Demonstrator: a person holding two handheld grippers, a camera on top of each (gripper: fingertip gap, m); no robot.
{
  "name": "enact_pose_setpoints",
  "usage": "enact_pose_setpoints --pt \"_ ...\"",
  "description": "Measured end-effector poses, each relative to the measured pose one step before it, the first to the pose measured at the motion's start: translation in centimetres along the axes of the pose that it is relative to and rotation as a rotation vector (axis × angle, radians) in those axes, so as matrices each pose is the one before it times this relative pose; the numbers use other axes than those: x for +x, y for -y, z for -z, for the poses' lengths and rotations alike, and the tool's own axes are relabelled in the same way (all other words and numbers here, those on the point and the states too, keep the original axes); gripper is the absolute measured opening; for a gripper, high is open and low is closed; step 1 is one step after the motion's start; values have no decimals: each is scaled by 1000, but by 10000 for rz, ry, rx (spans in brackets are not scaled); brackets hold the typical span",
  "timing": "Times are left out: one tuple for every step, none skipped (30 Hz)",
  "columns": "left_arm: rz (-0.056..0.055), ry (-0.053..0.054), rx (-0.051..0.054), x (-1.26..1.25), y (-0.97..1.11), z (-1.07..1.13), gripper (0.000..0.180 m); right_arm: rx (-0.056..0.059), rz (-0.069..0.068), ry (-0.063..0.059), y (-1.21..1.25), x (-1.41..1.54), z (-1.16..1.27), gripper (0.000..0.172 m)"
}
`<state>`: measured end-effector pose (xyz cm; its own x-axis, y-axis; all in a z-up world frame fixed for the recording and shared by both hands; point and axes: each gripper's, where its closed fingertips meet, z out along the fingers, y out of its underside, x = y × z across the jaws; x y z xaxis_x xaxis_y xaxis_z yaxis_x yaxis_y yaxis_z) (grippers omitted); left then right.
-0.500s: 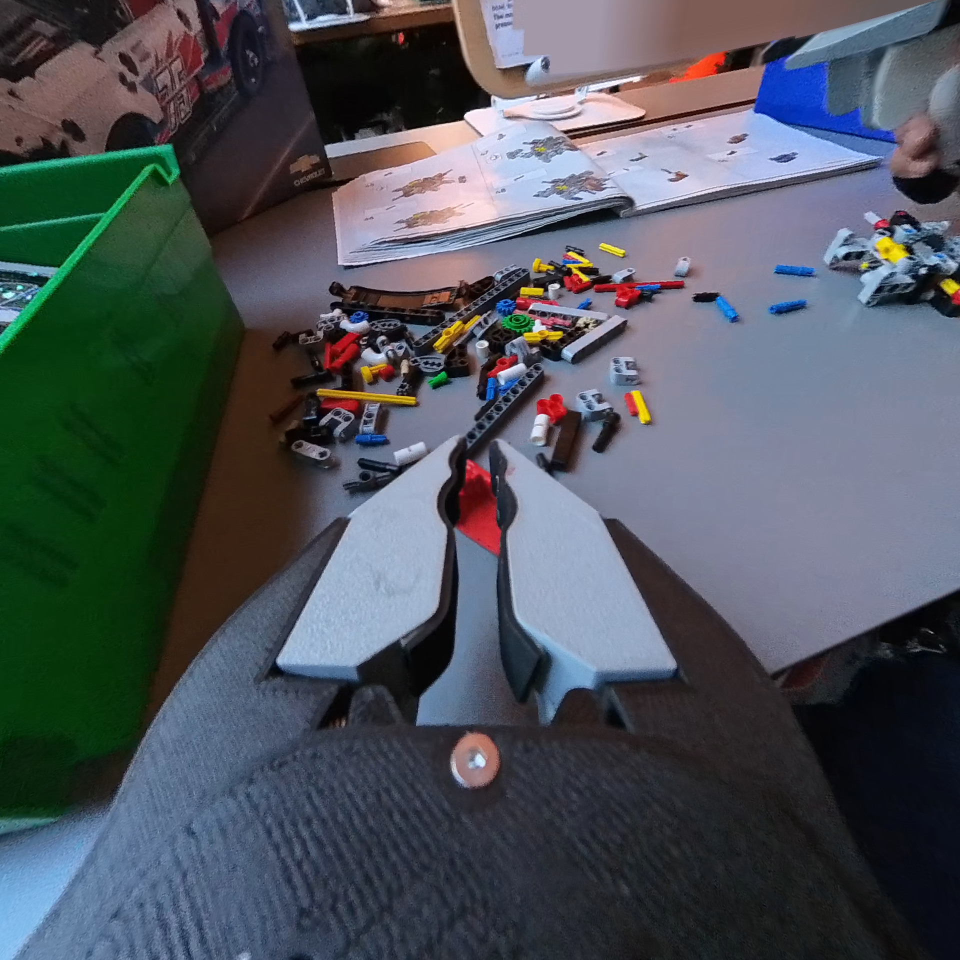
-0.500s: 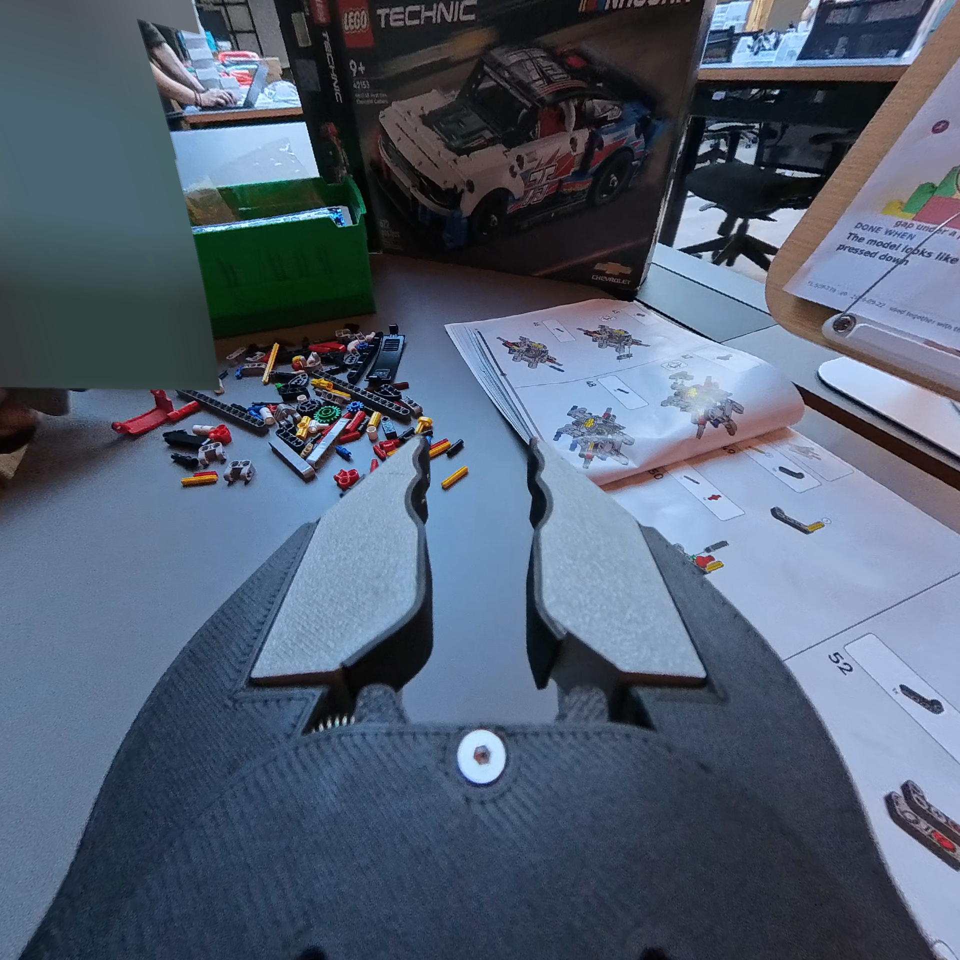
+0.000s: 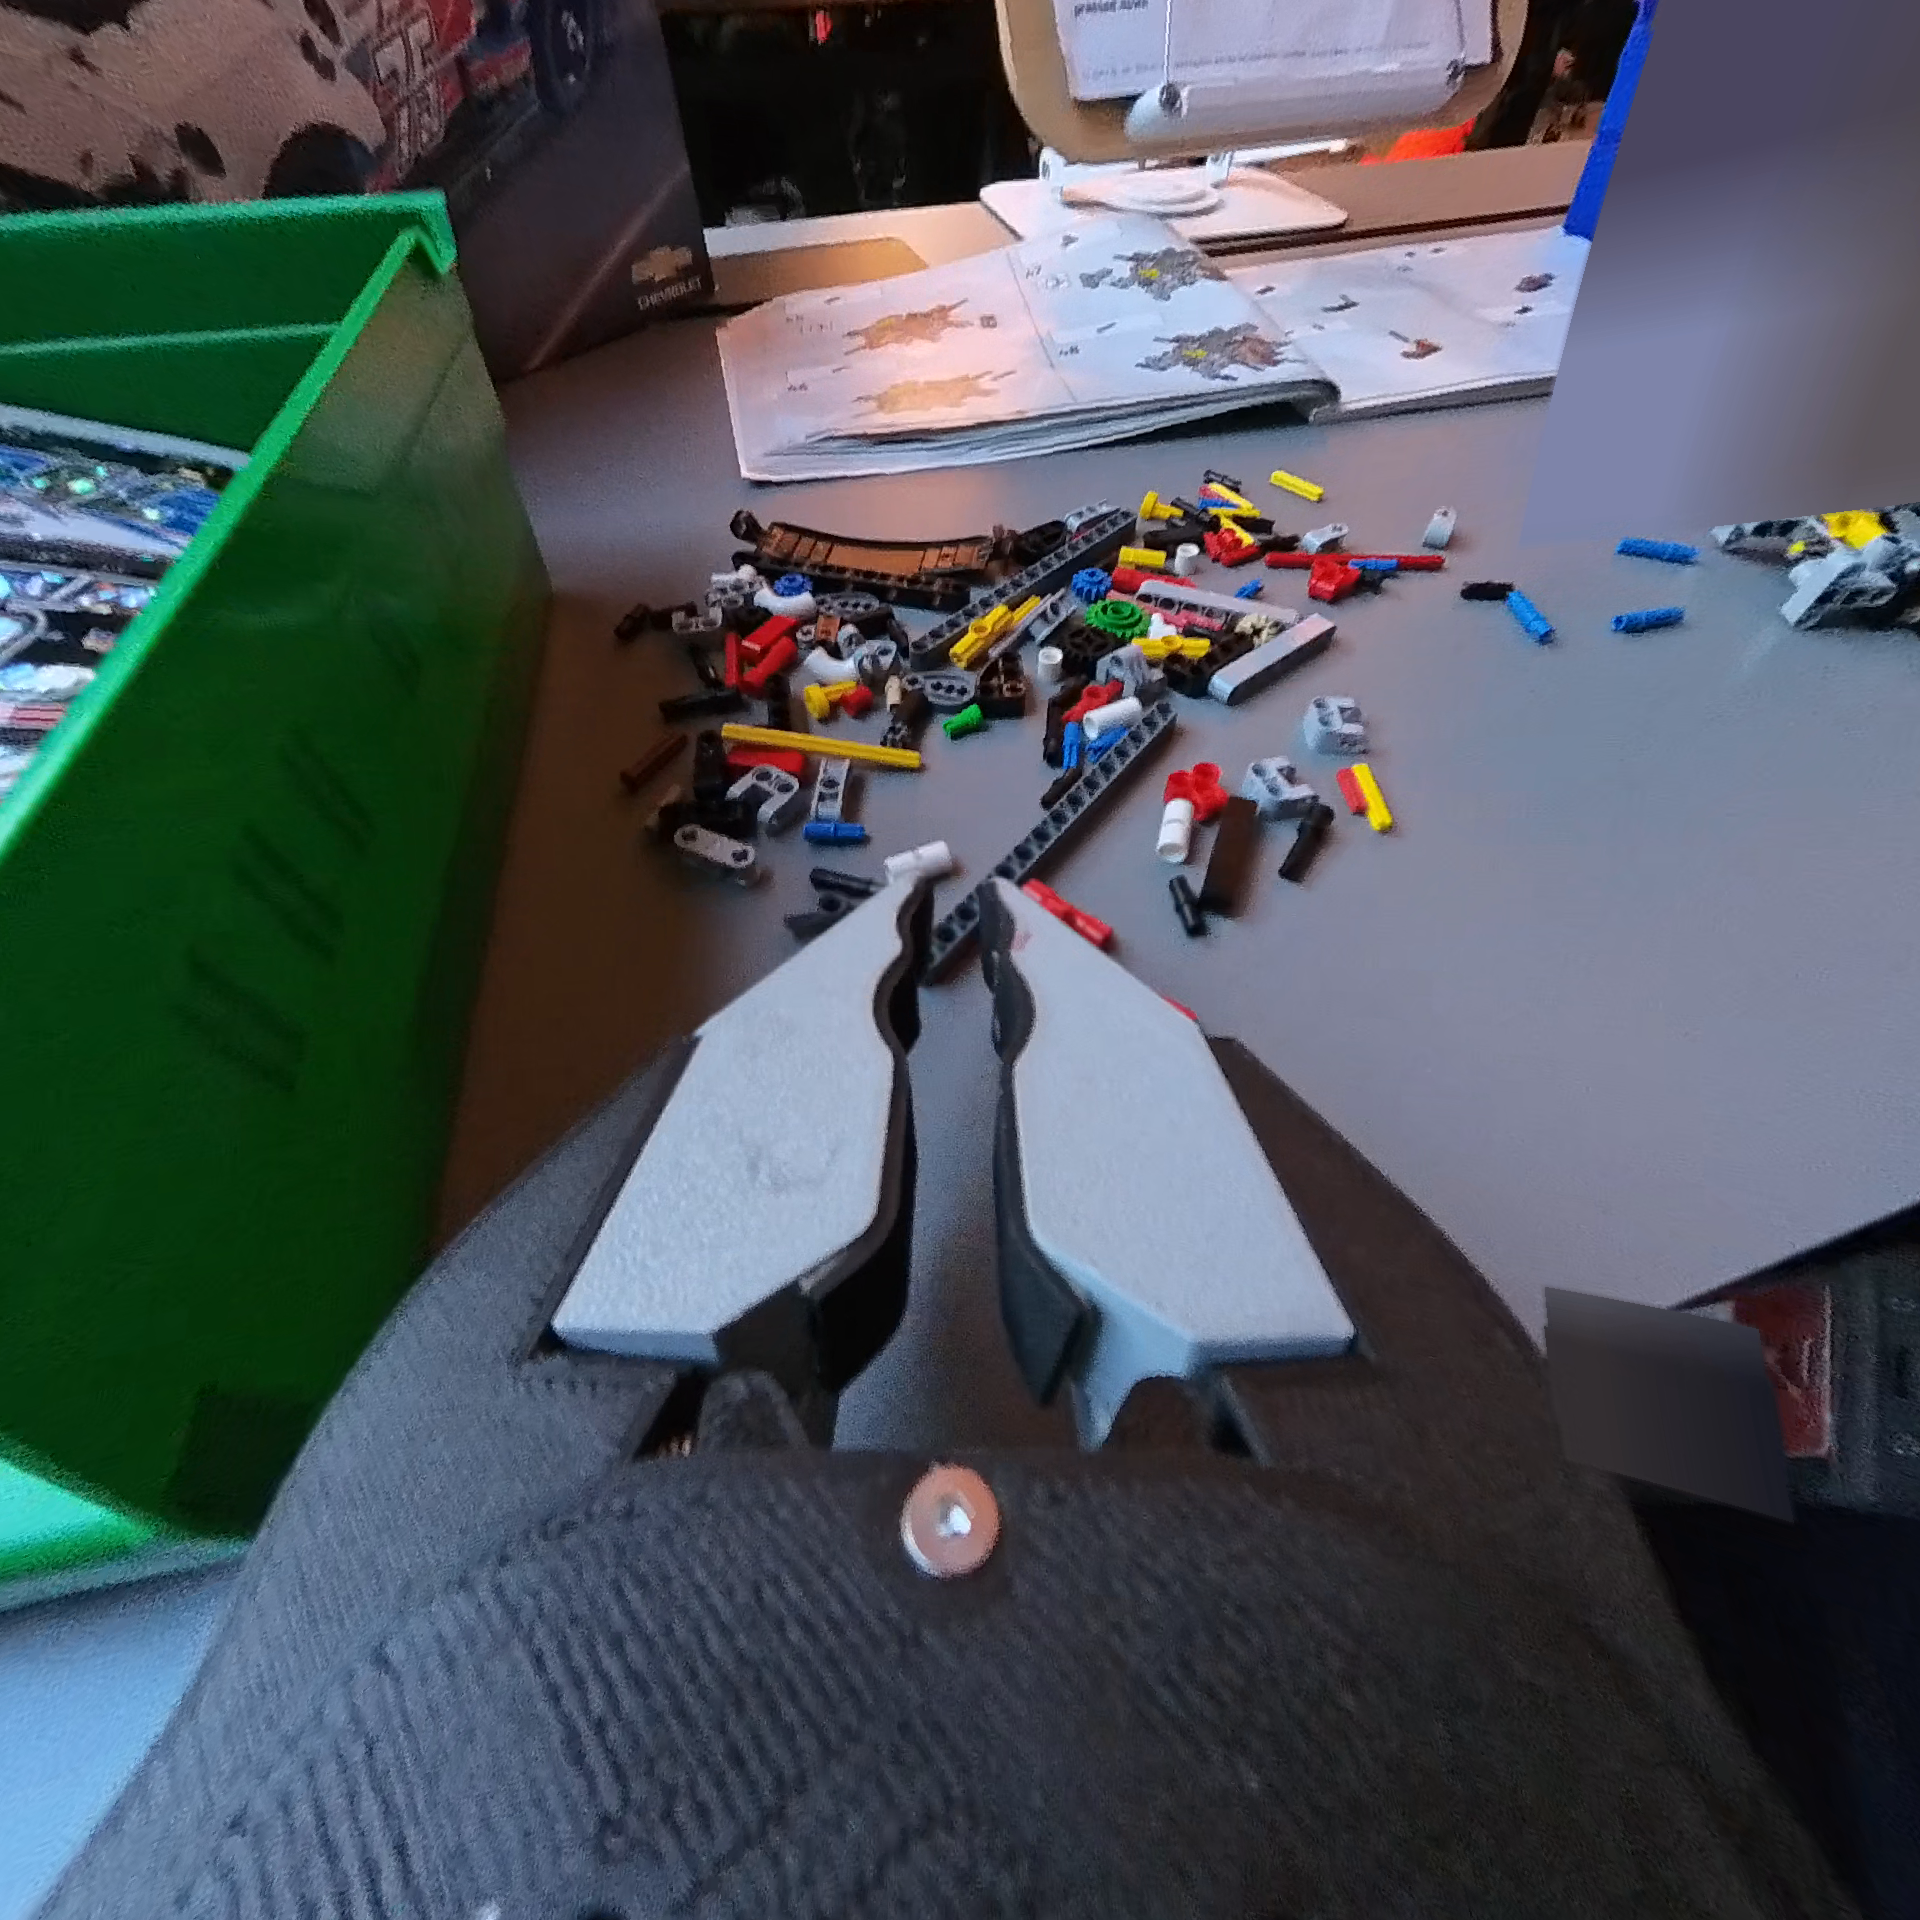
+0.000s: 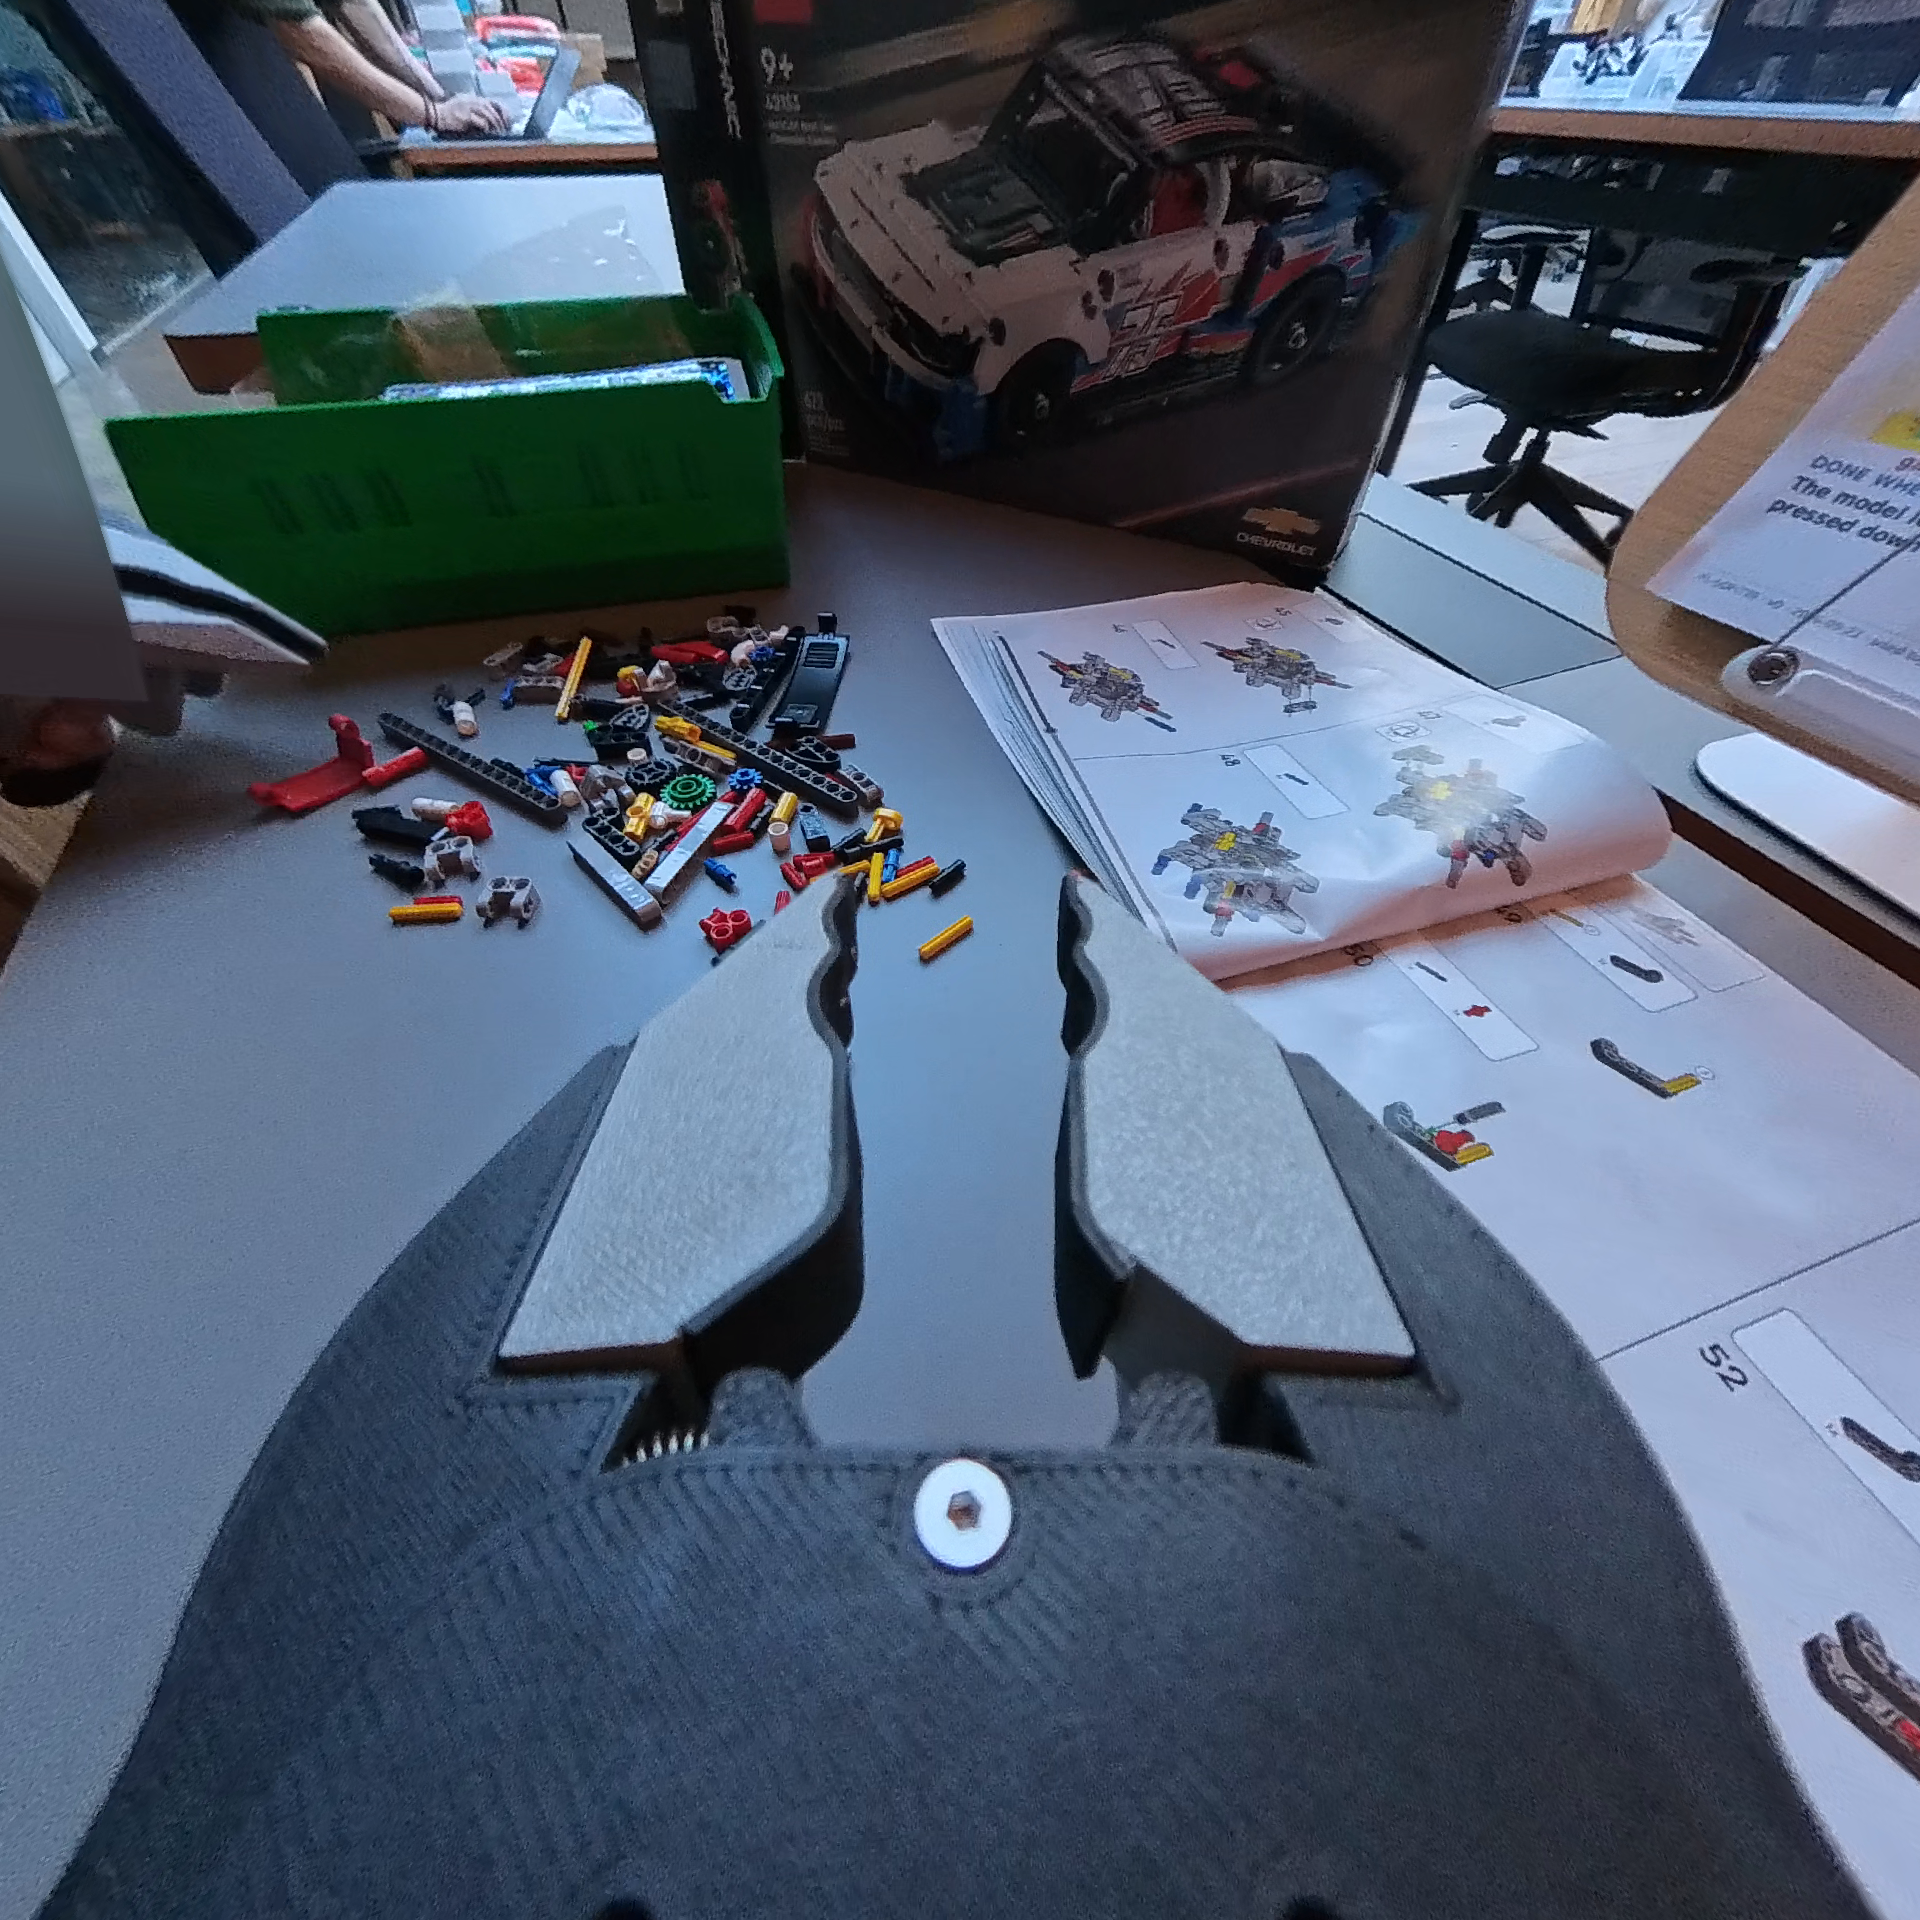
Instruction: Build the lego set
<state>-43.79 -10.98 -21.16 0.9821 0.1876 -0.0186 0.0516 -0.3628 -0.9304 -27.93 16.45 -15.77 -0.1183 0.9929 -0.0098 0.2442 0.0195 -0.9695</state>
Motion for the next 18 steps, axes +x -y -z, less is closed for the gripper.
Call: enact_pose_setpoints --pt "50 -54 -92 -21 -350 49 7 -66 145 -43 -67 -77 -59 35" --pt "2 -28 -48 -54 -321 21 7 -49 135 -42 -48 -59 -38 35" --pt "17 16 -81 -118 -333 -43 6 -27 104 -18 -28 -76 -42 34" --pt "37 -74 -90 11 -305 -80 7 -14 64 -4 -26 -46 -35 34" --pt "46 -99 -64 62 -263 -106 7 -20 28 -8 -50 -15 -50 34" --pt "40 -49 -41 2 -193 -82 7 -24 10 -3 -68 5 -45 34" --pt "38 -32 39 -17 65 27 7 -31 1 -1 -87 17 -50 33" --pt "39 -52 104 30 154 62 7 -32 -1 -10 -84 36 -27 33" --pt "50 -31 62 2 36 31 7 -21 -1 -17 -72 55 -24 33" --pt "58 -31 -1 -20 -49 -5 7 -16 -8 -16 -48 47 -13 33" --pt "64 -65 -7 15 -11 -6 7 -7 -16 -8 -32 48 4 33" --pt "80 -51 17 4 25 0 7 10 -19 0 -9 36 -8 33" --pt "83 -37 34 -6 32 5 7 13 -21 -2 -6 36 0 33" --pt "68 -33 21 -2 16 7 7 7 -22 -4 -16 39 4 33" --pt "44 -24 10 0 2 9 7 -2 -24 -4 -33 58 -10 33" --pt "33 -18 10 -6 1 11 7 -1 -30 -4 -35 53 0 33" --pt "23 -23 4 6 -1 -2 8 9 -34 6 -13 35 4 33" --pt "21 -10 -4 -1 -10 -5 8 15 -33 7 2 24 12 33"
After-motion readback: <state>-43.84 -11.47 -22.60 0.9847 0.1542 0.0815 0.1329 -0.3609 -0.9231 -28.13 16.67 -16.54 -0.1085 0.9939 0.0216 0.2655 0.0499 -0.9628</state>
